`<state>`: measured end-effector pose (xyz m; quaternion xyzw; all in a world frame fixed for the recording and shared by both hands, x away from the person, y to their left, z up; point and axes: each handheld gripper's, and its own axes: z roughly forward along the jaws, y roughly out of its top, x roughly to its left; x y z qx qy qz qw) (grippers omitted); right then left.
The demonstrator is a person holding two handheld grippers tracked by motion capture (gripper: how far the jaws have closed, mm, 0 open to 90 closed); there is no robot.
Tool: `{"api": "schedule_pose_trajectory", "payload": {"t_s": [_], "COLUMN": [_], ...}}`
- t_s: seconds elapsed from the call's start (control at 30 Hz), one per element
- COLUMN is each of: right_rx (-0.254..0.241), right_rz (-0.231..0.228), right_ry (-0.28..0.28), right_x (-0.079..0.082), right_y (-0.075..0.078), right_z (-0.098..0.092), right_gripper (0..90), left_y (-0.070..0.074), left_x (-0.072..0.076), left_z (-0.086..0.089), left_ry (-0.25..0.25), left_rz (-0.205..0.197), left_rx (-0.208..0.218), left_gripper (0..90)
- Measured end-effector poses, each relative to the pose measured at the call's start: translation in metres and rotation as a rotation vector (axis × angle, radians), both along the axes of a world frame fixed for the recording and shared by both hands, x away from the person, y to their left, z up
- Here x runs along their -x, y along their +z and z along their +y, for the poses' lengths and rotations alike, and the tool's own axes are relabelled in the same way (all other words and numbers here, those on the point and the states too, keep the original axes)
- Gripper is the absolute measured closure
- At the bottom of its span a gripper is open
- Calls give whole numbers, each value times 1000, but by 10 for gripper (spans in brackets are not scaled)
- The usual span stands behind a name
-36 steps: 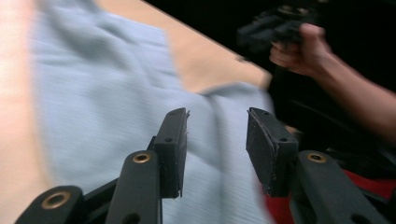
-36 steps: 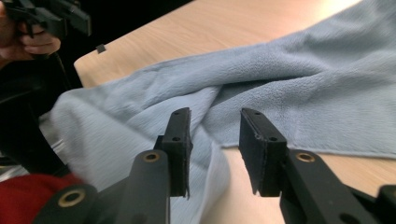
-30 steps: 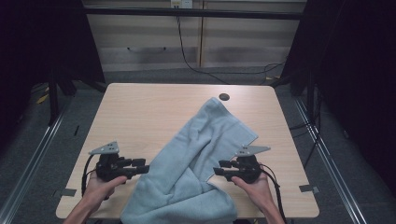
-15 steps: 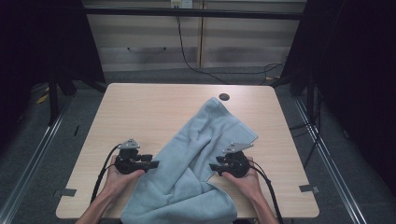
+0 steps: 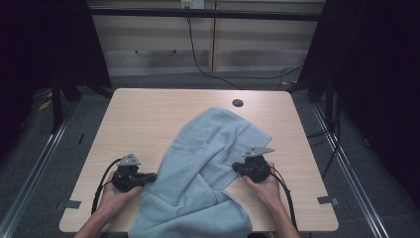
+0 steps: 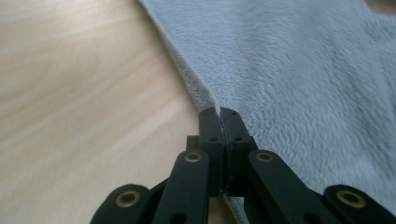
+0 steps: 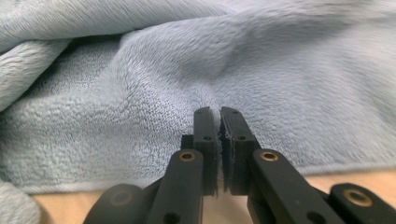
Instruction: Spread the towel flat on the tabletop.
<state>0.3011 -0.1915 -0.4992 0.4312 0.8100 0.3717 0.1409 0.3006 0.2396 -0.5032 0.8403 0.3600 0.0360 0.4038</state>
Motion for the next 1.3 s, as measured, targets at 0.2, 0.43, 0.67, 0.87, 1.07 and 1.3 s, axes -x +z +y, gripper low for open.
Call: {"api": "schedule_pose_trajectory", "payload": {"t_s": [0.2, 0.43, 0.67, 0.87, 1.07, 1.3], "right_rx": [-18, -55, -120, -138, -56, -23], "right_rz": [-25, -49, -58, 57, 64, 71], "right_ry": [-26, -22, 63, 210, 211, 209], "right_x": [1, 29, 49, 56, 56, 68], "right_y": [10, 22, 38, 17, -2, 0], "right_z": [-12, -20, -10, 17, 31, 16], "right_gripper": [860, 704, 626, 572, 567, 863], "left_y": [2, 11, 28, 31, 1, -2], "left_x": [35, 68, 47, 15, -2, 16], "left_z": [24, 31, 29, 8, -21, -14], "left_ry": [-29, -69, -40, -50, -78, -106], "left_rz": [29, 22, -22, -15, 18, 10], "left_rx": [28, 87, 160, 189, 59, 44], "left_gripper": [888, 874, 772, 719, 735, 822]}}
